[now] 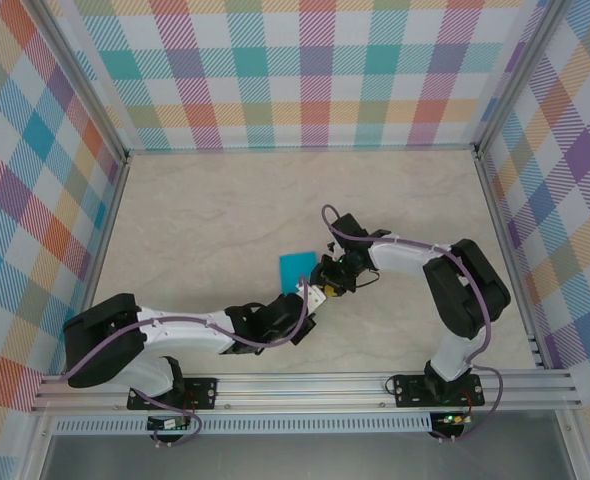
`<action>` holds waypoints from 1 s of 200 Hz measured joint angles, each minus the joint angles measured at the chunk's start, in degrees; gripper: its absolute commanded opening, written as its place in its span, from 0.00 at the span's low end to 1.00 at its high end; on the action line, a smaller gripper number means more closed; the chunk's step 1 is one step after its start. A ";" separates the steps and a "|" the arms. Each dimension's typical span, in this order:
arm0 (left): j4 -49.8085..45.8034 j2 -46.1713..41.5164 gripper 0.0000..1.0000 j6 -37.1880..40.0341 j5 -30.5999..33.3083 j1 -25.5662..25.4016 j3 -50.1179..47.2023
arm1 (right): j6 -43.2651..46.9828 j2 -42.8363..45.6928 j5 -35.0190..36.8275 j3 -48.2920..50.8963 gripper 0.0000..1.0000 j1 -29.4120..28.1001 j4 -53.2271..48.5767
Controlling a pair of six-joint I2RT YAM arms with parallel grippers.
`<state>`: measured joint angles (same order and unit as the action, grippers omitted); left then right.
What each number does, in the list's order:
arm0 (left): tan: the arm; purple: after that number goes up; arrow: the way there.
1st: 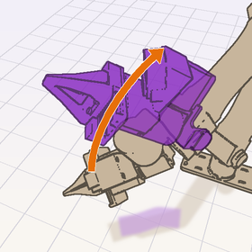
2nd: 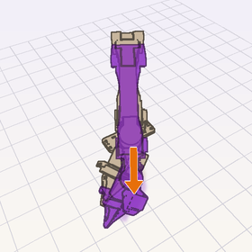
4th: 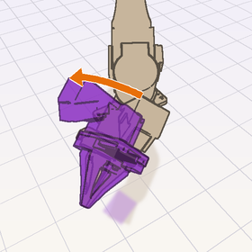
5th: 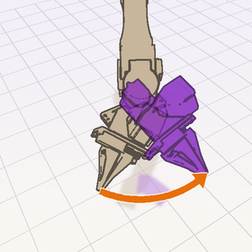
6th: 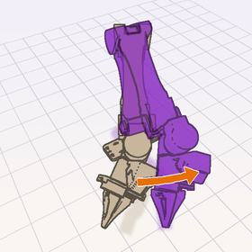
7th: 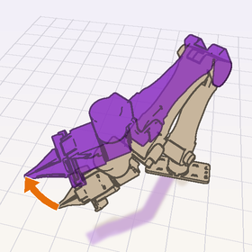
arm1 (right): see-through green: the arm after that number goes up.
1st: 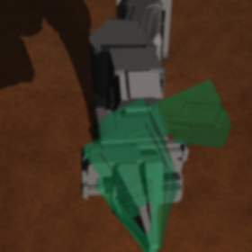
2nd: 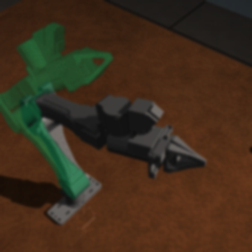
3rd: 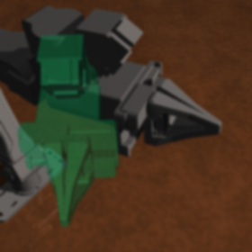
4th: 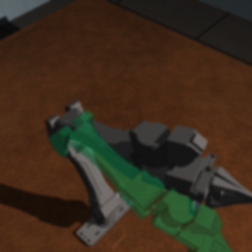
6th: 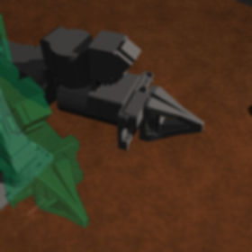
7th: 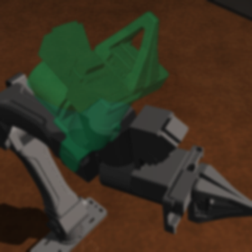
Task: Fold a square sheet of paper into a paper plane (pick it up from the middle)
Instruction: Third fold the triangle at the center of the table.
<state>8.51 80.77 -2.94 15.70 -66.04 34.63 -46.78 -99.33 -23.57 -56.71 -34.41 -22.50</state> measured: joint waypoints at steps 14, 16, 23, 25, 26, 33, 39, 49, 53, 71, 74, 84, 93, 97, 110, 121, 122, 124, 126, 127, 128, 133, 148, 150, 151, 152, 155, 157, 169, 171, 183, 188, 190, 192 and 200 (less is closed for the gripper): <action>0.00 -1.20 0.01 -1.33 -3.76 2.45 0.00 | 0.50 3.08 1.36 0.83 0.42 0.33 -0.26; -0.02 -1.33 0.01 -1.53 -4.28 2.75 0.00 | 0.63 3.56 1.51 0.96 0.42 0.37 -0.35; -0.02 -1.73 0.01 -2.08 -6.03 3.69 0.00 | 0.76 5.14 2.14 1.40 0.43 0.59 -0.52; 0.00 -1.79 0.01 -2.27 -6.56 3.98 -0.02 | 0.74 5.62 2.25 1.55 0.43 0.68 -0.57; 0.00 -1.81 0.01 -2.32 -6.73 4.07 -0.02 | 0.74 5.97 2.49 1.66 0.43 0.72 -0.63; 0.09 -2.05 0.01 -2.84 -8.50 4.98 -0.11 | 0.79 7.32 3.17 2.10 0.43 0.90 -0.79; 0.20 -2.19 0.01 -3.34 -10.14 5.77 -0.28 | 0.83 8.61 3.72 2.62 0.44 1.07 -0.81; 0.26 -2.21 0.01 -3.96 -12.76 6.84 -0.50 | 0.96 10.32 4.61 3.43 0.44 1.11 -1.07; 0.26 -2.19 0.01 -4.17 -13.77 7.26 -0.59 | 0.96 10.80 4.85 3.69 0.44 1.18 -1.18; 0.52 -1.97 0.01 -5.27 -17.86 9.11 -0.63 | 0.98 12.76 6.05 5.25 0.45 1.38 -1.57; 0.63 -1.81 0.01 -5.51 -18.62 9.51 -0.63 | 0.98 13.03 6.25 5.44 0.45 1.38 -1.64; 0.83 -1.49 0.01 -6.14 -20.63 10.49 -0.63 | 0.96 13.84 6.62 6.23 0.45 1.38 -1.86; 0.96 -0.94 0.01 -6.80 -22.43 11.52 -0.63 | 0.98 14.45 6.69 6.86 0.45 1.38 -1.95; 1.03 -0.72 0.01 -6.97 -23.17 11.91 -0.63 | 0.98 14.64 6.67 7.13 0.45 1.38 -1.95; 1.25 0.22 0.02 -8.02 -25.42 13.27 -0.63 | 0.98 15.21 6.62 8.17 0.45 1.38 -1.73; 1.33 1.07 0.02 -8.72 -27.08 14.32 -0.61 | 0.96 15.72 6.56 9.25 0.44 1.38 -1.36; 1.31 1.18 0.02 -8.81 -27.30 14.47 -0.61 | 0.96 15.78 6.56 9.40 0.44 1.38 -1.33; 1.33 1.33 0.02 -8.98 -27.63 14.67 -0.59 | 0.94 15.85 6.54 9.55 0.43 1.38 -1.22; 1.31 1.51 0.02 -9.18 -27.87 14.86 -0.59 | 0.96 15.96 6.47 9.79 0.43 1.38 -1.16; 1.31 1.60 0.02 -9.22 -27.98 14.93 -0.57 | 0.96 16.00 6.45 9.86 0.43 1.38 -1.11; 1.31 1.66 0.02 -9.31 -28.06 14.99 -0.57 | 0.94 16.09 6.45 10.01 0.43 1.38 -1.05; 1.29 2.12 0.02 -9.62 -28.72 15.47 -0.48 | 0.94 16.35 6.40 10.54 0.41 1.38 -0.87; 1.01 3.37 0.02 -10.47 -30.29 16.79 0.07 | 0.85 17.40 6.12 12.02 0.37 1.38 -0.13; 0.92 3.52 0.02 -10.67 -30.51 16.94 0.15 | 0.70 17.53 6.05 12.22 0.36 1.38 -0.02; 0.92 3.56 0.02 -10.69 -30.58 17.00 0.17 | 0.68 17.59 6.01 12.28 0.36 1.38 0.00; 0.90 3.65 0.03 -10.80 -30.71 17.11 0.22 | 0.74 17.68 5.99 12.39 0.36 1.38 0.07; 0.83 3.87 0.03 -10.88 -30.95 17.33 0.37 | 0.74 17.88 5.92 12.59 0.35 1.38 0.20; 0.70 4.02 0.03 -11.08 -31.21 17.53 0.50 | 0.68 17.99 5.84 12.76 0.35 1.38 0.35; 0.33 4.94 0.03 -11.47 -31.85 18.29 1.27 | 0.70 18.47 5.33 13.40 0.33 1.38 0.92; 0.24 5.11 0.03 -11.56 -32.06 18.38 1.44 | 0.66 18.51 5.22 13.49 0.32 1.38 1.05; -0.72 6.23 0.03 -11.91 -32.81 19.06 2.64 | 0.68 18.51 4.76 13.77 0.29 1.38 1.88; -1.03 6.73 0.03 -12.11 -33.05 19.30 3.10 | 0.72 18.49 4.57 13.81 0.28 1.38 2.10; -1.03 6.84 0.03 -12.13 -33.14 19.37 3.21 | 0.63 18.49 4.48 13.81 0.27 1.38 2.16; -1.09 6.99 0.03 -12.26 -33.24 19.43 3.39 | 0.59 18.49 4.42 13.81 0.27 1.38 2.25; -1.33 7.56 0.03 -12.41 -33.57 19.74 3.87 | 0.70 18.45 4.15 13.81 0.24 1.38 2.78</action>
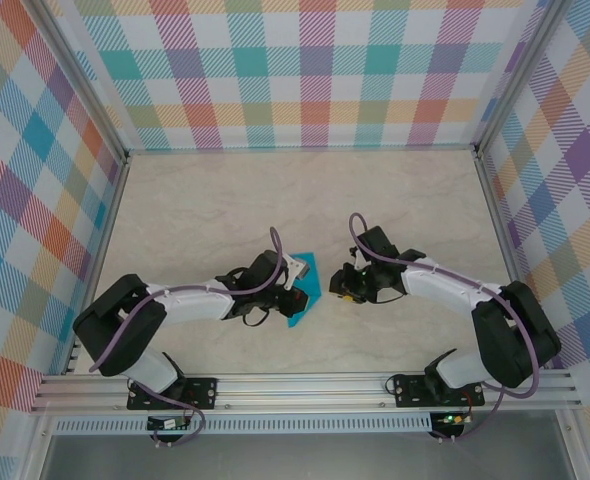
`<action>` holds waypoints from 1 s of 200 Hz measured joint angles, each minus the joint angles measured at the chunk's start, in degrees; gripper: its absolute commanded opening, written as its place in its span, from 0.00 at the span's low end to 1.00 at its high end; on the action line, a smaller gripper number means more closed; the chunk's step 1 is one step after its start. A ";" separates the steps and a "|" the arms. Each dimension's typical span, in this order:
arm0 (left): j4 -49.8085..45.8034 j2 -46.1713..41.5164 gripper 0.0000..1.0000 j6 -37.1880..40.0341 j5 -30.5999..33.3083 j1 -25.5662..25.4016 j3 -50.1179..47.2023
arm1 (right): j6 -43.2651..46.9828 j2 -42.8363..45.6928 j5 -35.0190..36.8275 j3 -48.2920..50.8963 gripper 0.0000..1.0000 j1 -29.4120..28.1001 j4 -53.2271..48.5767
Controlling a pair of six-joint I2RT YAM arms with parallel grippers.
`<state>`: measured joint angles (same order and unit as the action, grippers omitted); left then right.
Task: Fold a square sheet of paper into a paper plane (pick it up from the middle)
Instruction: Third fold the triangle at the center of the table.
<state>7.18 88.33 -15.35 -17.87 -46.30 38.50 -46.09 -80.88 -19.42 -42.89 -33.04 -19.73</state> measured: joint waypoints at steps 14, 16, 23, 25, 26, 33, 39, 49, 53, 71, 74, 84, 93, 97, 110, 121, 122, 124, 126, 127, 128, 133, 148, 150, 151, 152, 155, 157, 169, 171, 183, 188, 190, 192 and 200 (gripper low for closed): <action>-0.04 0.39 0.03 -0.13 -0.48 0.31 0.24 | 0.22 -0.76 -0.68 -0.31 0.19 0.00 0.81; -0.07 0.44 0.03 -0.13 -0.57 0.33 0.24 | 0.26 -1.03 -0.76 -0.46 0.19 0.00 0.81; -0.22 0.46 0.03 -0.28 -0.68 0.35 0.24 | 0.35 -2.12 -0.83 -1.18 0.18 0.00 0.81; -0.31 0.46 0.03 -0.28 -0.70 0.37 0.24 | 0.28 -2.47 -0.81 -1.44 0.18 0.00 0.81; -0.35 0.46 0.03 -0.28 -0.72 0.37 0.24 | 0.35 -2.78 -0.79 -1.62 0.18 0.00 0.83; -0.59 0.46 0.03 -0.31 -0.76 0.37 0.24 | 0.52 -4.31 -0.79 -2.71 0.17 0.00 0.81; -0.81 0.46 0.03 -0.33 -0.76 0.37 0.24 | 0.57 -5.68 -0.79 -3.69 0.16 0.00 0.85; -1.11 0.46 0.03 -0.37 -0.74 0.39 0.24 | 0.92 -8.35 -1.16 -5.75 0.14 0.00 0.83; -1.18 0.46 0.03 -0.42 -0.74 0.39 0.24 | 0.96 -9.40 -1.27 -6.67 0.14 0.00 0.90; -1.22 0.46 0.03 -0.50 -0.72 0.42 0.24 | 1.55 -14.14 -2.38 -10.69 0.13 0.00 1.64; -1.25 0.46 0.04 -0.50 -0.72 0.44 0.24 | 1.62 -14.78 -2.49 -11.17 0.13 0.00 1.86; -1.25 0.46 0.03 -0.50 -0.72 0.48 0.24 | 1.70 -16.85 -3.06 -12.79 0.13 0.00 2.40; -1.25 0.46 0.03 -0.52 -0.72 0.50 0.24 | 1.79 -18.53 -3.65 -13.97 0.13 0.00 3.04; -1.25 0.46 0.03 -0.52 -0.72 0.50 0.24 | 1.79 -19.17 -3.98 -14.34 0.13 0.00 3.28; -1.25 0.46 0.04 -0.57 -0.74 0.50 0.24 | 1.79 -21.11 -4.92 -15.41 0.14 0.00 3.93; -1.25 0.46 0.04 -0.74 -0.74 0.57 0.24 | 1.81 -22.73 -5.66 -16.17 0.13 0.00 4.33; -1.25 0.46 0.04 -0.74 -0.74 0.57 0.24 | 1.81 -22.84 -5.75 -16.22 0.13 0.00 4.33; -1.25 0.46 0.04 -0.76 -0.74 0.57 0.24 | 1.81 -23.17 -5.84 -16.39 0.13 0.00 4.35; -1.25 0.46 0.04 -0.76 -0.74 0.59 0.24 | 1.81 -23.50 -5.95 -16.55 0.13 0.00 4.37; -1.25 0.46 0.04 -0.76 -0.74 0.61 0.24 | 1.81 -23.69 -6.12 -16.63 0.13 0.00 4.44; -1.25 0.46 0.04 -0.79 -0.74 0.61 0.24 | 1.81 -23.80 -6.21 -16.68 0.13 0.00 4.48; -1.25 0.46 0.04 -0.92 -0.74 0.63 0.24 | 1.81 -24.55 -6.51 -16.94 0.13 0.00 4.70; -1.27 0.46 0.04 -1.03 -0.72 0.72 0.24 | 2.01 -26.60 -7.21 -17.81 0.13 0.00 4.72; -1.27 0.46 0.04 -1.09 -0.72 0.72 0.24 | 2.03 -26.95 -7.28 -17.94 0.13 0.00 4.72; -1.27 0.46 0.04 -1.14 -0.72 0.72 0.24 | 2.03 -27.06 -7.28 -17.99 0.13 0.00 4.70; -1.27 0.46 0.04 -1.16 -0.72 0.72 0.24 | 2.03 -27.21 -7.30 -18.08 0.13 0.00 4.70; -1.29 0.46 0.04 -1.18 -0.72 0.72 0.24 | 2.12 -27.52 -7.26 -18.23 0.13 0.00 4.66; -1.29 0.46 0.04 -1.20 -0.72 0.72 0.24 | 2.23 -27.78 -7.26 -18.32 0.13 0.00 4.66; -1.38 0.46 0.04 -1.38 -0.70 0.74 0.24 | 2.91 -28.72 -7.17 -18.67 0.13 0.00 4.24; -1.44 0.46 0.04 -1.42 -0.70 0.76 0.24 | 2.97 -28.79 -7.21 -18.73 0.13 0.00 4.17; -1.79 0.46 0.04 -1.62 -0.50 0.90 0.28 | 3.76 -28.96 -7.17 -19.19 0.12 0.04 3.58; -2.16 0.46 0.05 -1.64 -0.46 1.05 0.33 | 4.09 -29.03 -7.02 -19.32 0.12 0.04 3.39; -2.29 0.44 0.05 -1.73 -0.35 1.11 0.35 | 4.24 -29.07 -7.02 -19.39 0.12 0.04 3.30; -2.45 0.44 0.05 -1.77 -0.20 1.16 0.37 | 4.37 -29.11 -6.95 -19.43 0.12 0.04 3.19; -2.78 0.44 0.05 -1.81 0.28 1.44 0.39 | 4.92 -29.24 -6.82 -19.56 0.12 0.04 2.91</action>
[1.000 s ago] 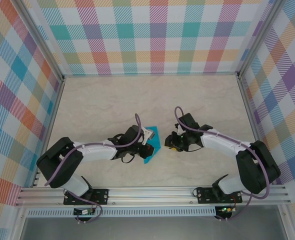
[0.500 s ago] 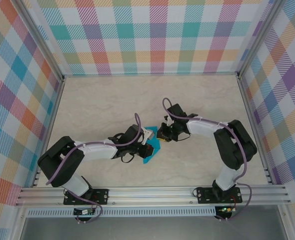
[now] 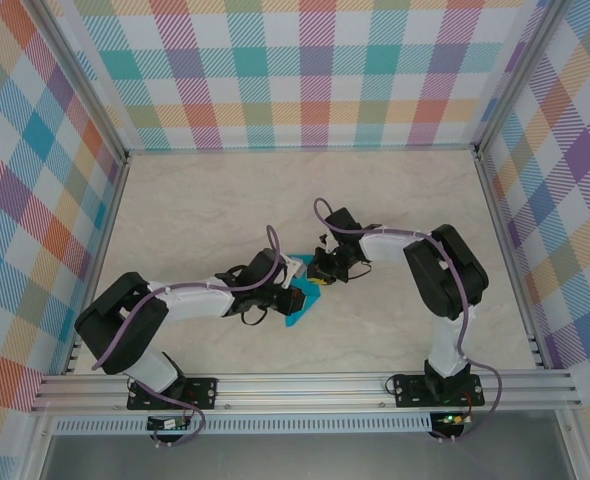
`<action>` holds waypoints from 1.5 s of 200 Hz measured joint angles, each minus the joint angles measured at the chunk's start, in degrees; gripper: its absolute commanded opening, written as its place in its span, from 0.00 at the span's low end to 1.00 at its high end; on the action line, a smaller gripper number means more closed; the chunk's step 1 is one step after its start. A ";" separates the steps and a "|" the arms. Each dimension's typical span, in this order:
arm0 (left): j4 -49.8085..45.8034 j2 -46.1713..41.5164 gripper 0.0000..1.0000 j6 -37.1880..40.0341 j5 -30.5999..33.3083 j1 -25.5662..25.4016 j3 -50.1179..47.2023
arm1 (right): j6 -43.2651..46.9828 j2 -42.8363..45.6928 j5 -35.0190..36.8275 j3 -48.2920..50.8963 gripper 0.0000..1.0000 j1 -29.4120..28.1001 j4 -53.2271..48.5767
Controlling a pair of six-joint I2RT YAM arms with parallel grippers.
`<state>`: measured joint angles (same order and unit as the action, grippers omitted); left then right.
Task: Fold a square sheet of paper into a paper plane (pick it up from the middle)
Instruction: Third fold the triangle at the center of the table.
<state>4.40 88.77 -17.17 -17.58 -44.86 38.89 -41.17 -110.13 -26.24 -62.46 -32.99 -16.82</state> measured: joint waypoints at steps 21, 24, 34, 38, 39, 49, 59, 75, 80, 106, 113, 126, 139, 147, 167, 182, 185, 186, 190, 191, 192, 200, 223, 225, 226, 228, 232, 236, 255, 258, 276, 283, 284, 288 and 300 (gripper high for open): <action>-1.49 0.00 0.05 -0.02 1.38 0.79 0.28 | 0.81 -0.17 0.00 -0.26 0.12 0.00 -0.42; -1.62 0.00 0.05 -0.04 1.70 0.87 0.35 | 0.92 -0.17 0.00 -0.28 0.12 0.00 -0.46; -2.29 0.00 0.05 -0.04 2.23 1.14 0.61 | 1.22 -0.20 0.00 -0.33 0.12 0.00 -0.59; -2.67 0.00 0.05 -0.07 2.45 1.22 0.74 | 1.36 -0.20 0.02 -0.35 0.12 0.00 -0.61; -2.78 0.00 0.05 -0.04 2.58 1.25 0.79 | 1.38 -0.20 0.02 -0.35 0.12 0.00 -0.61; -3.30 0.02 0.05 -0.04 3.08 1.42 1.07 | 1.44 -0.20 0.04 -0.44 0.12 0.00 -0.74; -3.89 0.02 0.05 -0.02 3.56 1.49 1.40 | 1.53 -0.31 0.04 -0.57 0.12 0.00 -0.87; -4.48 0.15 0.05 0.00 4.07 1.57 1.86 | 1.62 -0.37 0.02 -0.68 0.12 0.00 -1.05; -4.50 0.33 0.05 0.00 4.22 1.57 1.99 | 1.62 -0.39 0.02 -0.68 0.12 0.00 -1.07; -4.94 1.18 0.06 0.00 5.03 1.75 2.45 | 1.62 -0.42 0.04 -0.76 0.12 0.00 -1.22; -5.33 1.27 0.06 0.00 5.27 1.79 2.56 | 1.62 -0.42 0.04 -0.79 0.13 0.00 -1.25; -6.12 1.49 0.06 0.00 5.73 1.90 2.80 | 1.62 -0.42 0.04 -0.79 0.13 0.00 -1.25; -6.73 1.62 0.06 0.00 6.29 1.90 2.99 | 1.62 -0.42 0.04 -0.79 0.13 0.00 -1.25; -7.02 1.62 0.06 -0.02 6.58 1.90 2.99 | 1.62 -0.44 0.04 -0.83 0.13 0.00 -1.29; -7.37 1.62 0.06 -0.04 6.99 1.90 2.99 | 1.60 -0.46 0.09 -0.94 0.13 0.00 -1.46; -7.43 1.62 0.06 -0.04 7.43 1.90 2.99 | 1.60 -0.46 0.20 -0.98 0.13 0.00 -1.51; -7.45 1.62 0.06 -0.04 7.48 1.90 2.99 | 1.62 -0.46 0.22 -1.01 0.13 0.00 -1.55; -7.45 1.62 0.06 -0.04 7.50 1.90 2.99 | 1.60 -0.46 0.22 -1.01 0.13 0.00 -1.55; -7.48 1.62 0.06 -0.04 7.74 1.90 2.99 | 1.62 -0.48 0.22 -1.03 0.13 0.00 -1.62; -7.48 1.62 0.06 -0.07 7.74 1.90 2.99 | 1.60 -0.48 0.22 -1.03 0.13 0.00 -1.62; -7.48 1.62 0.06 -0.07 7.74 1.90 2.99 | 1.62 -0.48 0.24 -1.03 0.13 0.00 -1.64; -7.48 1.62 0.06 -0.07 7.91 1.90 2.99 | 1.60 -0.52 0.22 -1.09 0.13 0.00 -1.70; -7.48 1.66 0.07 -0.20 8.28 1.90 2.99 | 1.60 -0.57 0.20 -1.14 0.13 0.00 -1.73; -7.48 1.66 0.07 -0.20 8.28 1.90 2.99 | 1.60 -0.57 0.22 -1.14 0.13 0.00 -1.75; -7.48 1.68 0.07 -0.20 8.31 1.90 2.99 | 1.60 -0.59 0.22 -1.14 0.13 0.00 -1.75; -7.48 1.73 0.07 -0.20 8.28 1.90 2.99 | 1.60 -0.59 0.22 -1.16 0.13 0.00 -1.77; -7.48 1.79 0.07 -0.20 8.28 1.90 2.99 | 1.62 -0.63 0.20 -1.20 0.13 0.00 -1.86; -7.48 1.88 0.07 -0.20 8.28 1.90 3.02 | 1.60 -0.63 0.20 -1.25 0.13 0.00 -1.88; -7.45 2.64 0.07 -0.20 8.28 1.90 3.02 | 1.60 -0.72 0.17 -1.38 0.13 0.00 -2.08; -7.45 2.80 0.07 -0.20 8.26 1.90 3.02 | 1.60 -0.72 0.17 -1.40 0.13 0.00 -2.10; -7.43 3.32 0.07 -0.22 8.26 1.90 3.02 | 1.60 -0.72 0.20 -1.42 0.13 0.00 -2.14; -7.41 3.34 0.07 -0.22 8.28 1.90 3.02 | 1.60 -0.72 0.20 -1.42 0.13 0.00 -2.14; -7.41 3.34 0.07 -0.22 8.28 1.90 3.02 | 1.60 -0.72 0.17 -1.42 0.13 0.00 -2.14; -7.41 3.34 0.07 -0.22 8.28 1.90 3.02 | 1.60 -0.72 0.20 -1.42 0.13 0.00 -2.14; -7.41 3.34 0.07 -0.22 8.28 1.90 3.02 | 1.60 -0.72 0.17 -1.42 0.13 0.00 -2.12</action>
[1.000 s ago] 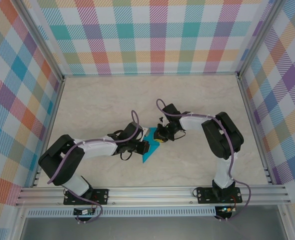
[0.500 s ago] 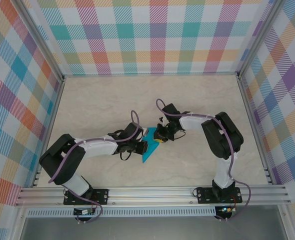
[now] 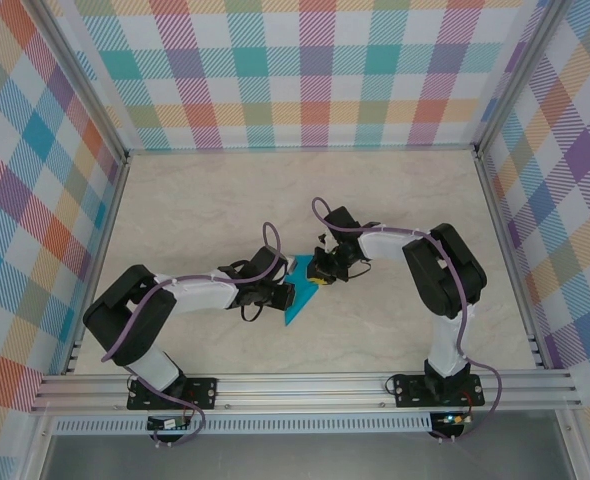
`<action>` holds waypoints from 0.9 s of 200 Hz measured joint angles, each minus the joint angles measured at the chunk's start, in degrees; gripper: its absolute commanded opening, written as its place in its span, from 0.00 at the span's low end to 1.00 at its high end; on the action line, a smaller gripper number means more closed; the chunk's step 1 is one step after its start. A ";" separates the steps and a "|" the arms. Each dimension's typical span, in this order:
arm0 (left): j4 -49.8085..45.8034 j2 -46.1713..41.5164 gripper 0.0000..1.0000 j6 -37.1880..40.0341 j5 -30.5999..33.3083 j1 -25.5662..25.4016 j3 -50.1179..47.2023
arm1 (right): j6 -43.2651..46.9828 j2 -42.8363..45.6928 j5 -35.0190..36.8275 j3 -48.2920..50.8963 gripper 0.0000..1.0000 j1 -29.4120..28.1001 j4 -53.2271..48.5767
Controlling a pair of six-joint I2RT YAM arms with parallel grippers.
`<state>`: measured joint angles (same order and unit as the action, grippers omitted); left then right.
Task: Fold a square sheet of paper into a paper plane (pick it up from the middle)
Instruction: Third fold the triangle at the center of the table.
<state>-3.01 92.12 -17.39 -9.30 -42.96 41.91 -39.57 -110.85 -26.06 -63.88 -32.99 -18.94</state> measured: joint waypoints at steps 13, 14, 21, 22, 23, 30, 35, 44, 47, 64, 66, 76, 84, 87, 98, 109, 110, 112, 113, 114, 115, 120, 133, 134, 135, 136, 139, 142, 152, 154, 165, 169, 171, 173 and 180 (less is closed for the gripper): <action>0.00 0.00 0.08 -0.02 0.02 0.00 0.00 | 0.00 0.00 0.00 0.00 0.13 0.00 -0.02; 0.00 0.00 0.08 -0.02 0.02 0.00 0.00 | 0.00 0.00 0.00 0.00 0.13 0.00 -0.02; 0.00 0.00 0.08 -0.04 0.04 0.00 0.00 | 0.00 0.00 0.00 0.00 0.13 0.00 -0.02; 0.00 0.00 0.08 -0.04 0.04 0.00 0.00 | 0.00 0.00 0.02 0.00 0.13 0.00 -0.02; 0.00 0.00 0.08 -0.04 0.04 0.00 0.00 | 0.00 0.00 0.02 0.00 0.13 0.00 -0.02; 0.00 -0.02 0.08 -0.20 0.07 0.00 0.00 | 0.00 0.00 0.02 0.00 0.13 0.00 -0.02; 0.00 -0.02 0.08 -0.24 0.09 0.00 0.00 | 0.00 0.00 0.02 0.00 0.13 0.00 -0.02; 0.00 -0.02 0.08 -0.31 0.22 0.00 0.00 | 0.00 0.00 0.02 0.00 0.13 0.00 -0.02; 0.00 -0.02 0.08 -0.42 0.24 0.00 0.00 | 0.00 0.00 0.02 0.00 0.13 0.00 -0.02; 0.00 -0.15 0.08 -0.63 0.46 0.00 -0.02 | 0.00 0.00 0.02 0.00 0.13 0.00 -0.02; 0.00 -0.20 0.08 -0.68 0.48 0.00 -0.02 | 0.00 0.00 0.02 0.00 0.13 0.00 -0.02; 0.07 -0.52 0.08 -0.87 0.87 0.00 -0.09 | 0.00 0.00 0.02 0.00 0.13 0.00 -0.02; 0.07 -0.85 0.08 -0.92 1.07 0.00 -0.09 | 0.00 0.00 0.02 0.00 0.13 0.00 -0.02; 0.11 -0.98 0.08 -1.01 1.09 0.00 -0.09 | 0.00 0.00 0.02 0.00 0.13 0.00 -0.02; 0.13 -1.25 0.07 -1.05 1.27 0.00 -0.09 | 0.00 0.00 0.02 0.00 0.13 0.00 -0.02; 0.13 -1.25 0.08 -1.05 1.31 0.00 -0.09 | 0.00 -0.02 0.02 0.00 0.13 0.00 -0.02; 0.13 -1.25 0.08 -1.05 1.31 0.00 -0.09 | 0.00 -0.02 0.00 0.00 0.13 0.00 -0.02; 0.11 -1.25 0.08 -1.07 1.29 0.00 -0.11 | -0.02 -0.02 0.02 0.00 0.13 0.00 -0.02; 0.11 -1.25 0.08 -1.07 1.29 0.00 -0.11 | 0.00 -0.02 0.02 0.00 0.13 0.00 -0.02; 0.11 -1.25 0.08 -1.07 1.29 0.00 -0.11 | 0.00 -0.02 0.00 0.00 0.13 0.00 -0.02; 0.11 -1.25 0.08 -1.07 1.31 0.00 -0.13 | 0.00 -0.02 0.00 0.00 0.13 0.00 -0.02; 0.13 -1.25 0.08 -1.09 1.29 0.00 -0.13 | 0.00 -0.02 0.00 0.00 0.13 0.00 -0.02; 0.13 -1.25 0.08 -1.09 1.31 0.00 -0.15 | 0.00 -0.02 0.00 0.00 0.13 0.00 -0.02; 0.15 -1.25 0.08 -1.09 1.31 0.00 -0.15 | -0.02 -0.02 0.00 0.00 0.13 0.00 -0.02; 0.13 -1.25 0.08 -1.09 1.31 0.00 -0.15 | -0.02 -0.02 0.00 0.00 0.13 0.00 0.00; 0.15 -1.25 0.08 -1.09 1.31 0.00 -0.17 | -0.02 -0.02 0.00 0.00 0.13 0.00 -0.02; 0.15 -1.25 0.08 -1.09 1.31 0.00 -0.17 | -0.02 -0.04 0.00 0.00 0.14 0.00 -0.02; 0.15 -1.25 0.08 -1.09 1.31 0.00 -0.20 | 0.00 -0.07 0.00 0.00 0.14 0.00 -0.02; 0.13 -1.22 0.08 -1.09 1.31 0.00 -0.20 | -0.02 -0.11 -0.15 -0.04 0.14 0.00 -0.02; 0.13 -1.22 0.08 -1.11 1.31 0.00 -0.20 | -0.02 -0.11 -0.17 -0.07 0.14 0.00 -0.04; 0.13 -1.20 0.08 -1.11 1.31 0.00 -0.20 | 0.00 -0.13 -0.17 -0.11 0.14 0.00 -0.11; 0.13 -1.20 0.08 -1.11 1.31 0.00 -0.20 | -0.02 -0.13 -0.17 -0.11 0.14 0.00 -0.13; 0.13 -1.20 0.08 -1.11 1.31 0.00 -0.20 | -0.02 -0.13 -0.17 -0.11 0.14 0.00 -0.13; 0.13 -1.18 0.08 -1.11 1.31 0.00 -0.20 | -0.02 -0.13 -0.17 -0.11 0.14 0.00 -0.13; 0.15 -1.07 0.08 -1.11 1.31 0.00 -0.20 | 0.00 -0.13 -0.17 -0.13 0.14 0.00 -0.15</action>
<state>-2.85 91.05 -18.50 -7.99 -42.96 41.71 -39.57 -110.98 -26.24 -64.01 -32.99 -19.09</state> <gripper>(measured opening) 0.080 0.136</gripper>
